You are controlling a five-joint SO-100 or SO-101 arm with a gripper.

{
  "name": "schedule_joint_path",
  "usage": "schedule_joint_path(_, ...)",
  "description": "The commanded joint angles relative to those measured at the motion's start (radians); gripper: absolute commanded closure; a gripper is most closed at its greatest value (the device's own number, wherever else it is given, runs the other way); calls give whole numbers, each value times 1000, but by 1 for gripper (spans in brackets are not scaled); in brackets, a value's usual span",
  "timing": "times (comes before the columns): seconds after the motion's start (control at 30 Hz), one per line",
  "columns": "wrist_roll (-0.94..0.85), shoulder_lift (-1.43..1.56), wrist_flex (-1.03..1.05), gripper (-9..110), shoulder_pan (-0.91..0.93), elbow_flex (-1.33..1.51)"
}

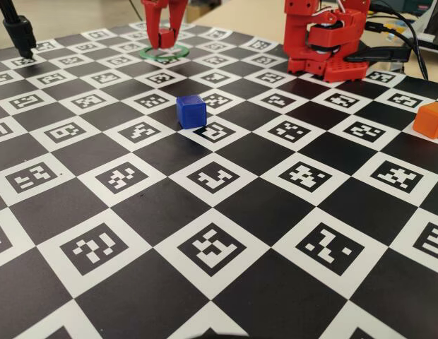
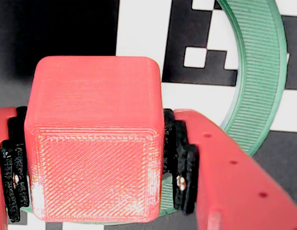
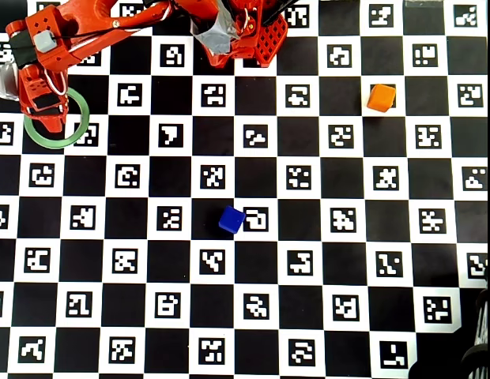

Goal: Grab the red cube then put it in the green circle then put the blue cube on top and finally the orange cube on top

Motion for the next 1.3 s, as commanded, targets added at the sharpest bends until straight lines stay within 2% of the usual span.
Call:
schedule_joint_path(0.0, -2, 37, -17, 90, -6, -12)
schedule_joint_path(1.13, -23, 26, -41, 90, 12, 6)
schedule_joint_path(1.27, -25, 26, -41, 86, 14, 8)
